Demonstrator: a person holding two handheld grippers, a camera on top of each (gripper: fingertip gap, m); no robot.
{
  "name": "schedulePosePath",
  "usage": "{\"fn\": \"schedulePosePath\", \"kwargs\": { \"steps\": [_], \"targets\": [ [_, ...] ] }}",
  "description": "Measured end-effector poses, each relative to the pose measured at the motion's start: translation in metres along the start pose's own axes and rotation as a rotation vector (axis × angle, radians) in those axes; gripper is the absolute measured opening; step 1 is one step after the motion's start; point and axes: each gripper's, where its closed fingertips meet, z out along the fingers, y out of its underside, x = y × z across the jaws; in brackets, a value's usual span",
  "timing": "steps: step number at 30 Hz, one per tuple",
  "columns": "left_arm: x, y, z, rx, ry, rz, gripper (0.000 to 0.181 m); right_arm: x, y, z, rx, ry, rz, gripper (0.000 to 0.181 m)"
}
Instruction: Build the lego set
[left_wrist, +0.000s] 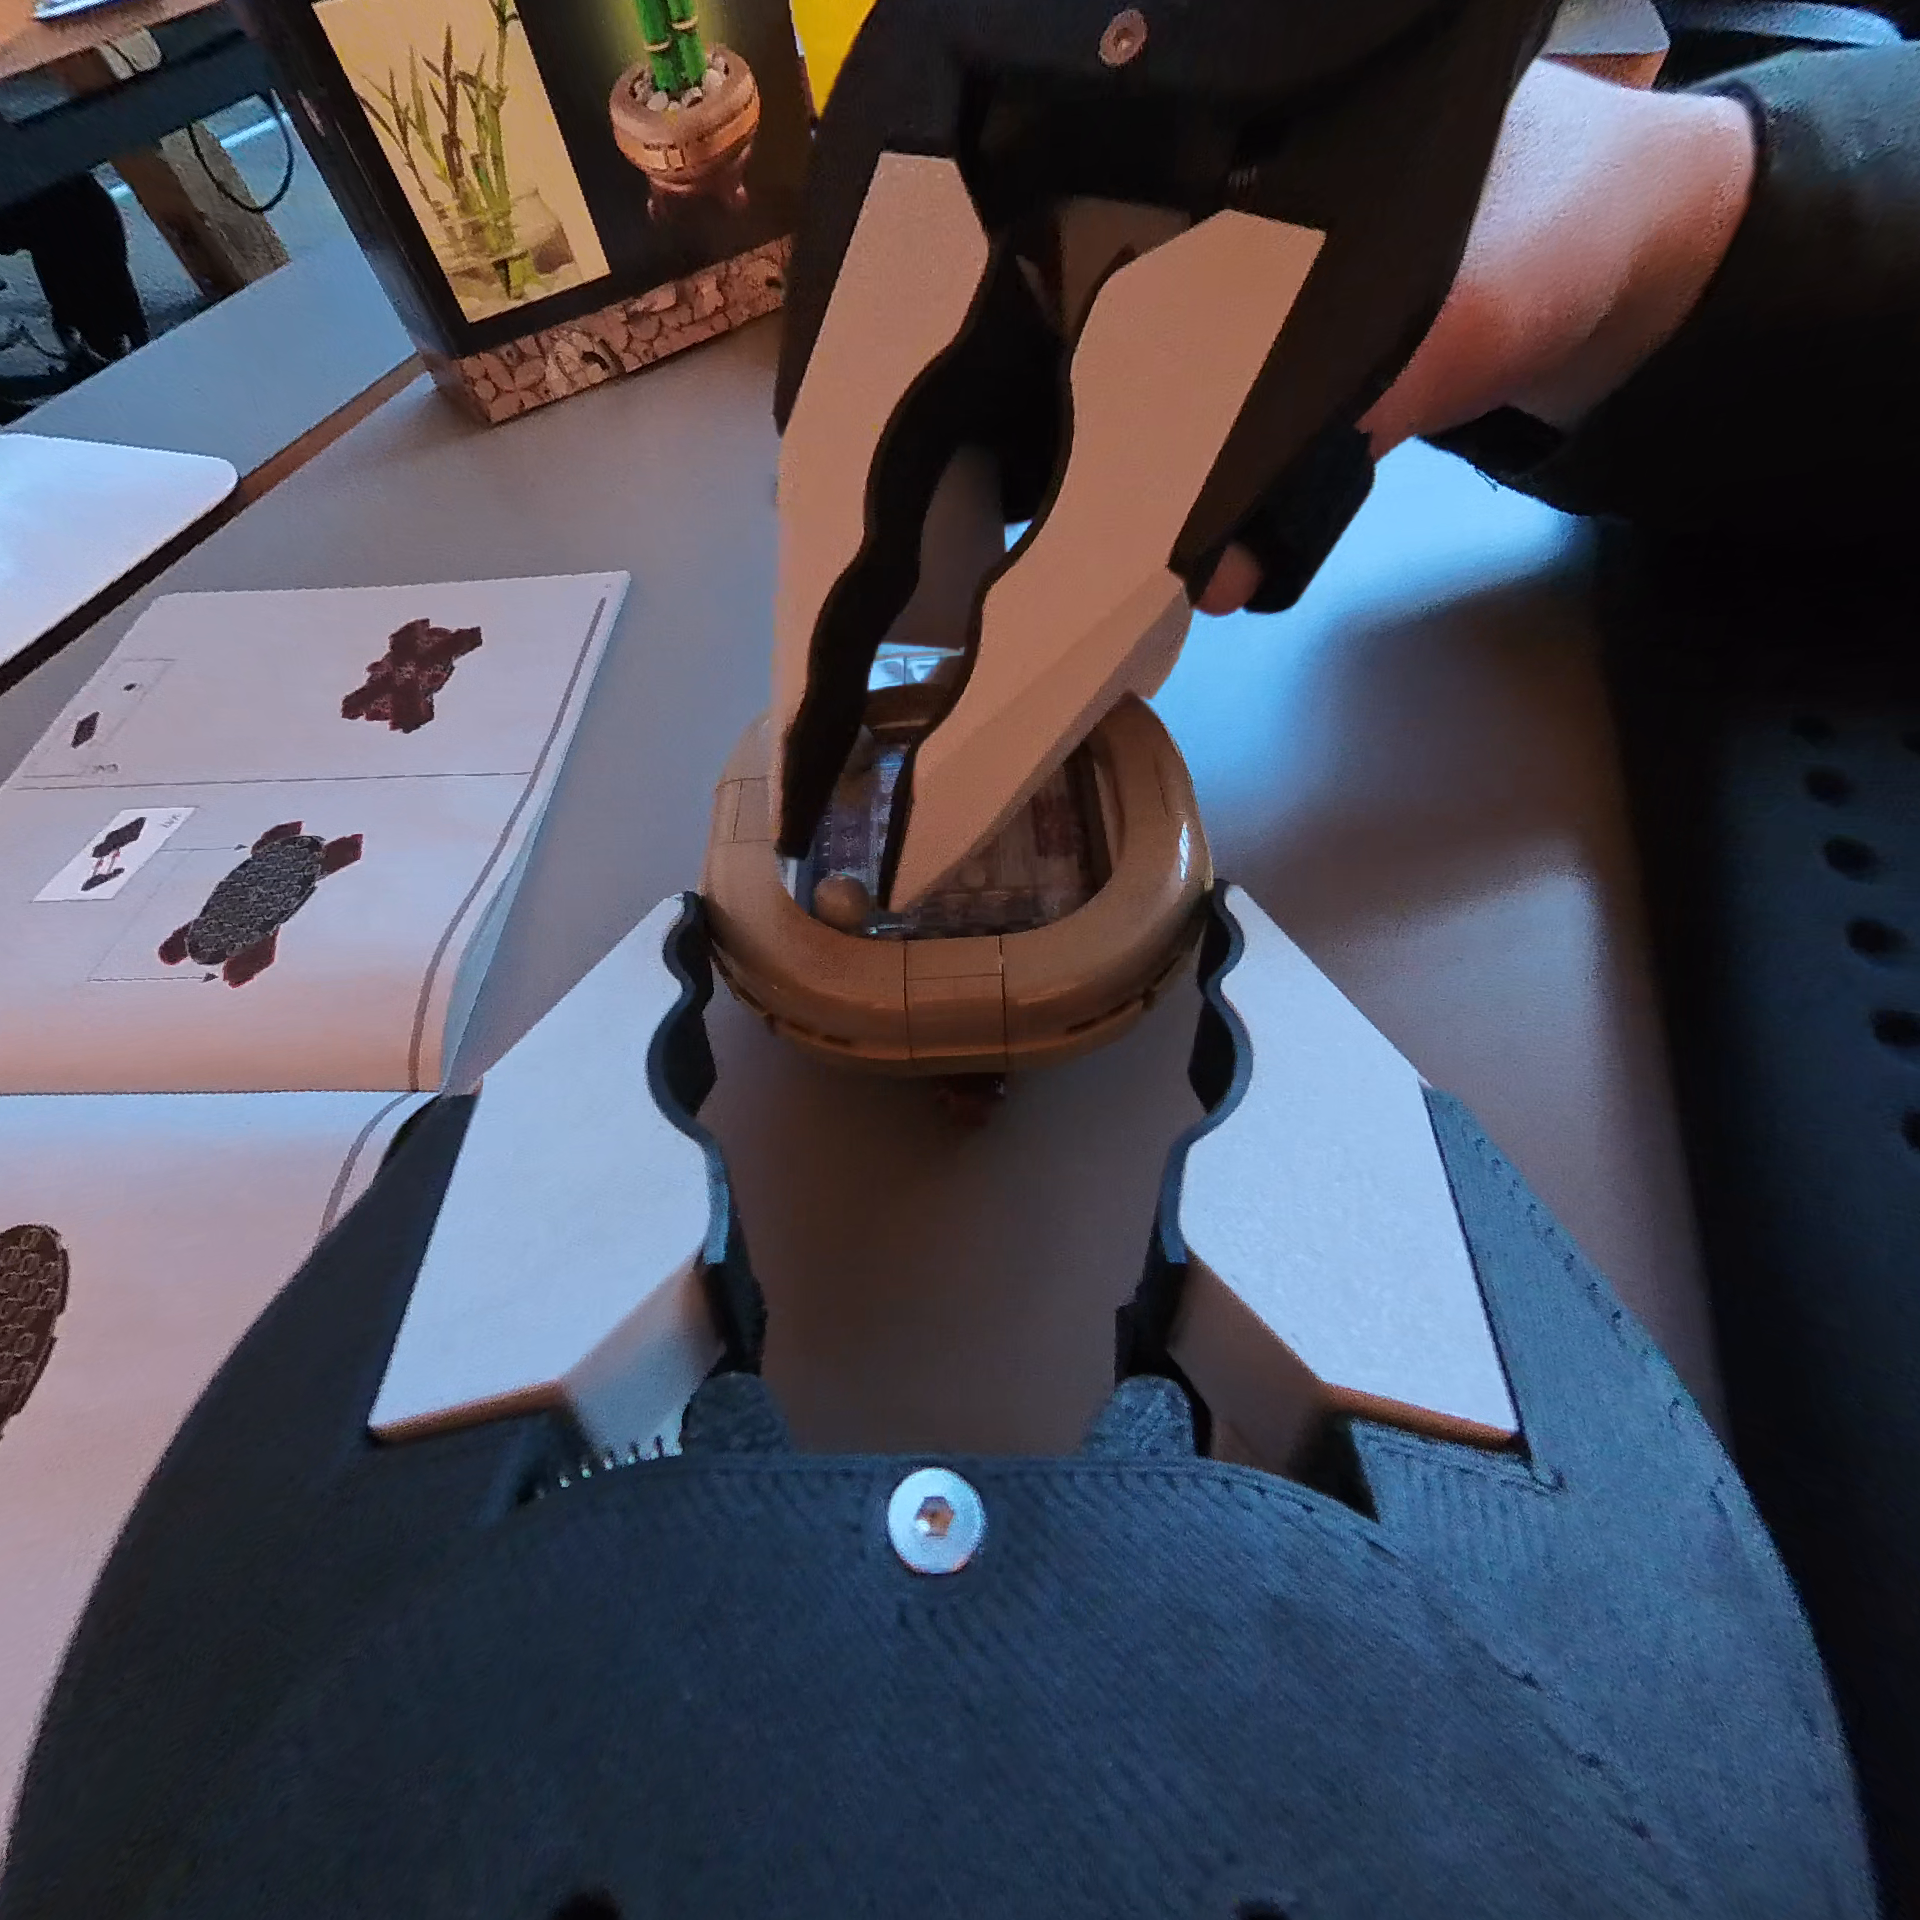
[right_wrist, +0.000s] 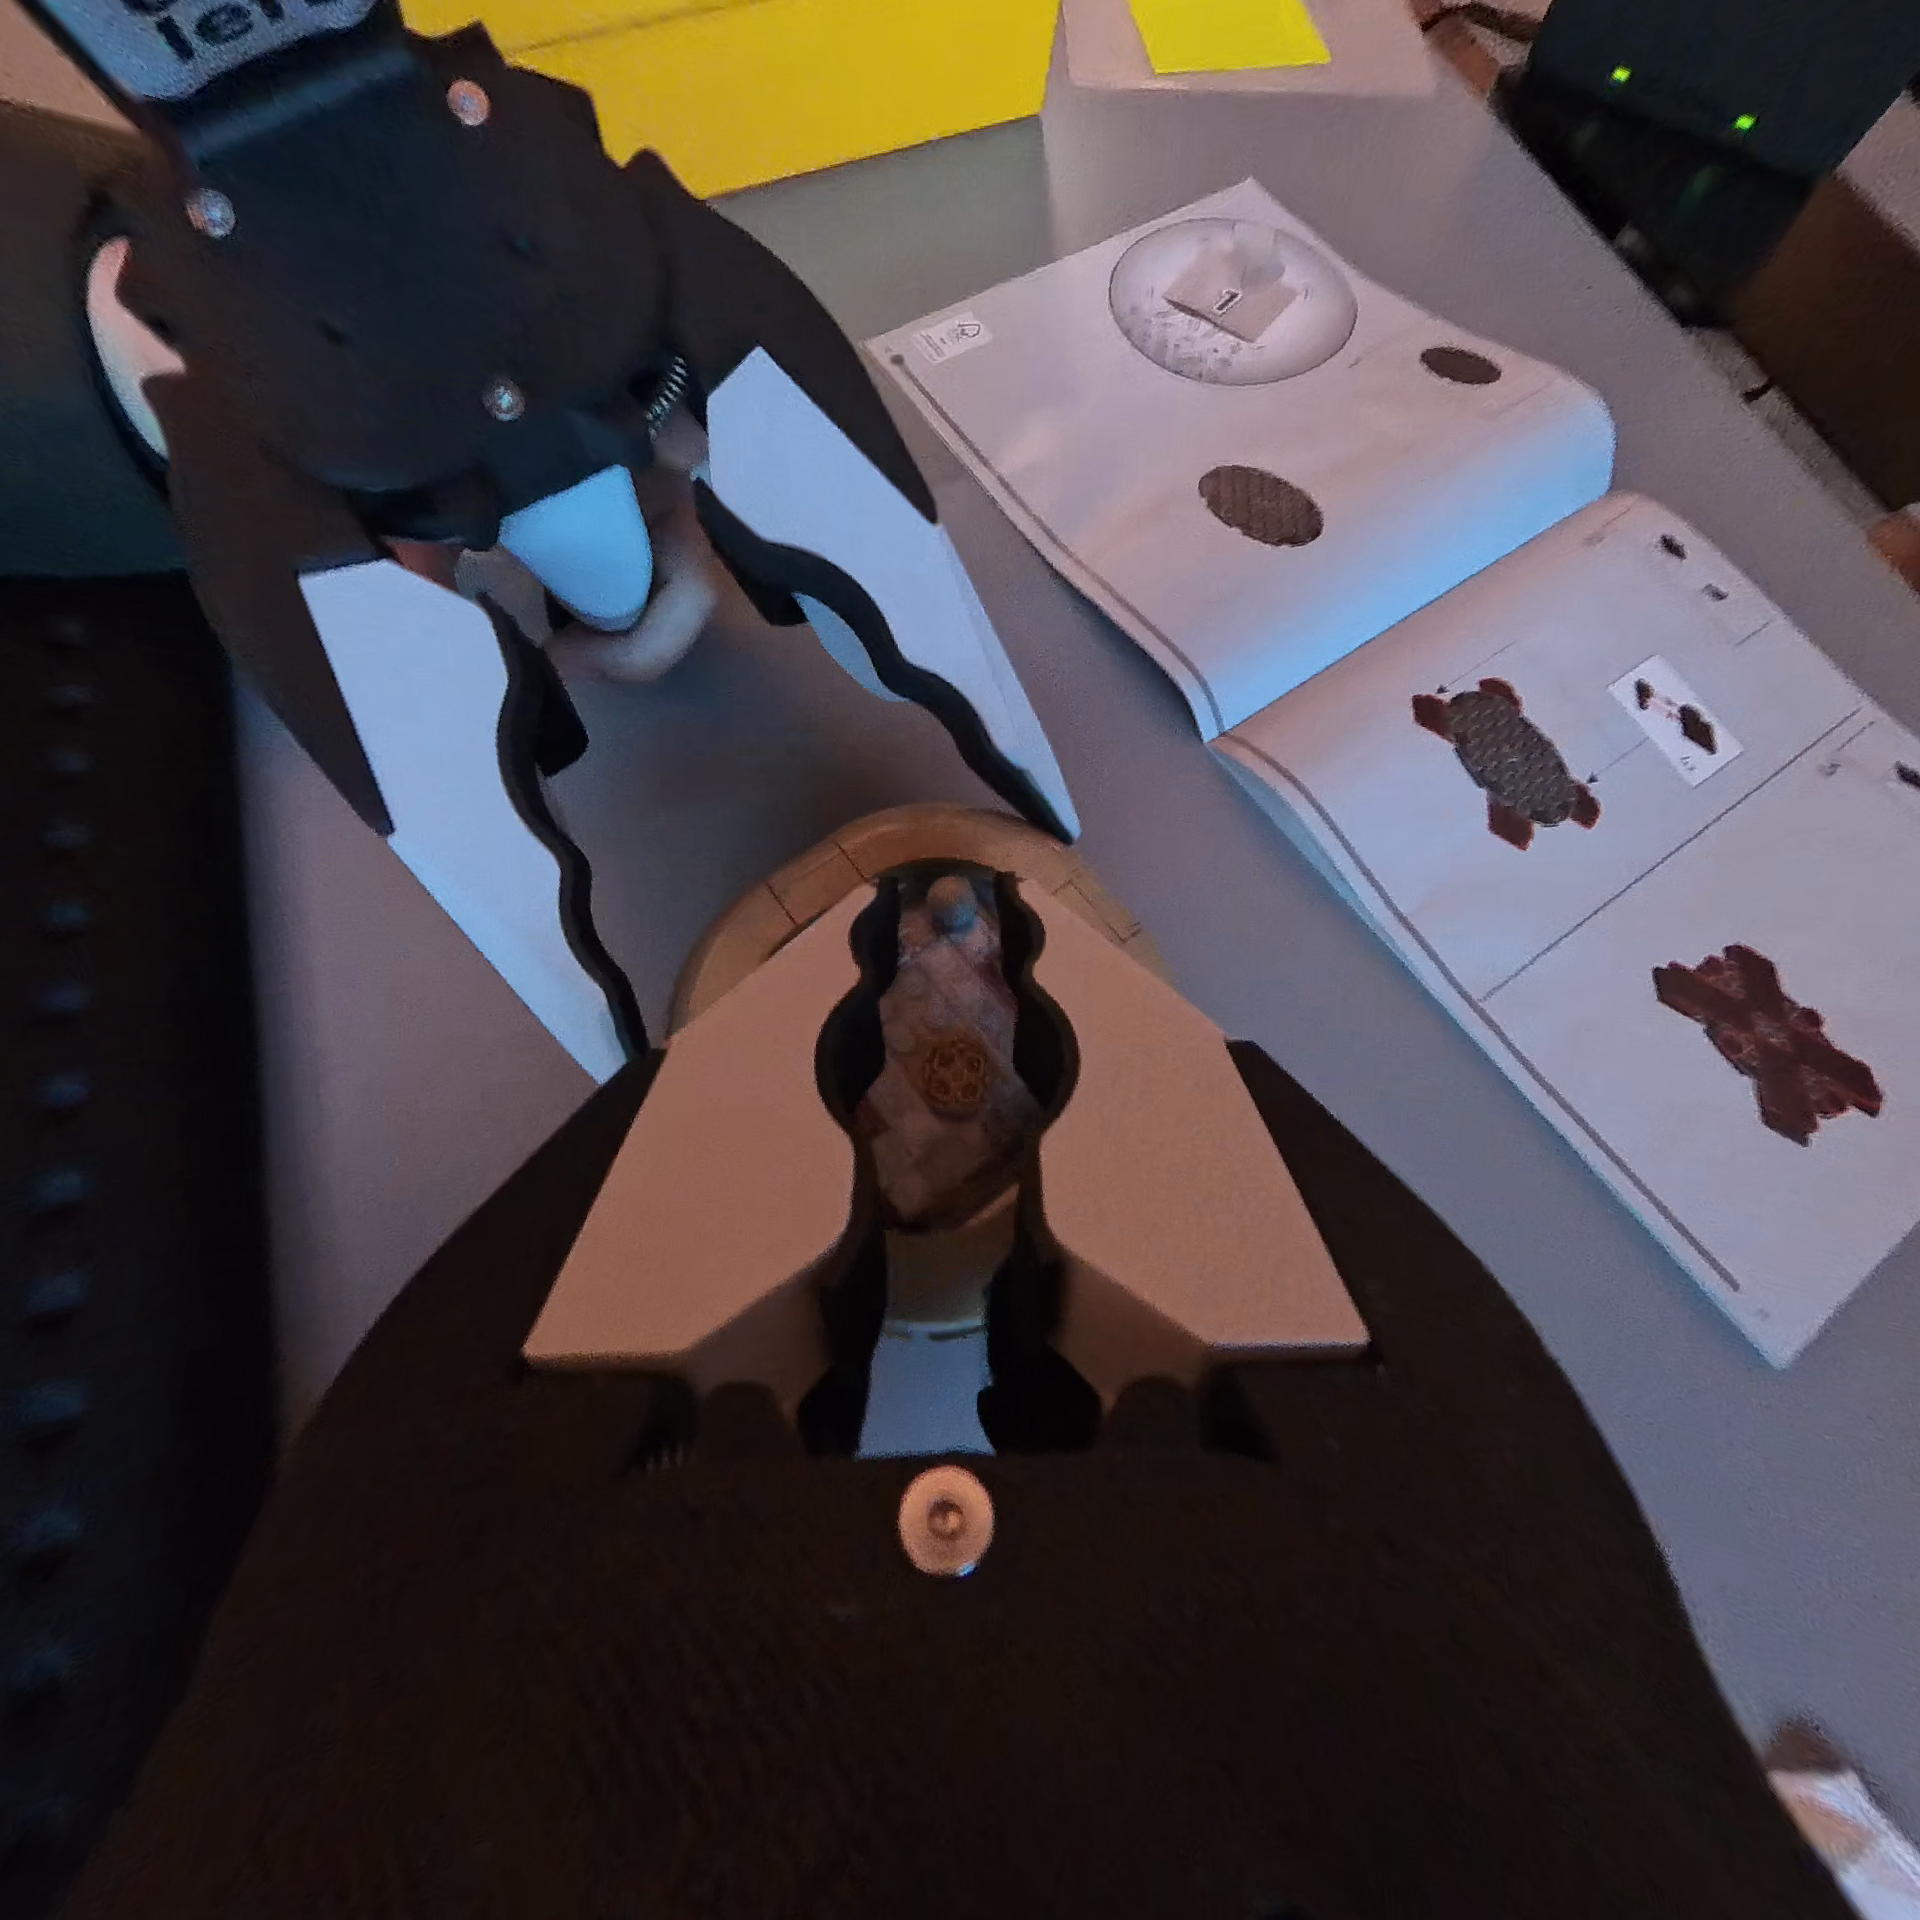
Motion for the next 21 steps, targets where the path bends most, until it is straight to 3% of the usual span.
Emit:
{"fn": "schedulePosePath", "kwargs": {
  "steps": [10, 16, 19, 21],
  "targets": [
    [0.001, -0.001, 0.002, -0.033, -0.027, -0.010, 0.094, 0.000, 0.007, 0.002, -0.108, 0.058, -0.014, 0.008],
    [-0.004, -0.002, 0.001, -0.021, -0.070, 0.015, 0.094, 0.004, 0.000, 0.001, 0.011, -0.043, 0.144, 0.005],
    [0.000, 0.000, 0.002, -0.023, -0.033, -0.016, 0.094, 0.003, -0.026, -0.012, 0.184, -0.102, 0.215, 0.000],
    [0.001, 0.000, 0.002, -0.025, -0.036, -0.017, 0.094, 0.010, -0.031, -0.023, 0.219, -0.097, 0.227, 0.000]
  ]
}}
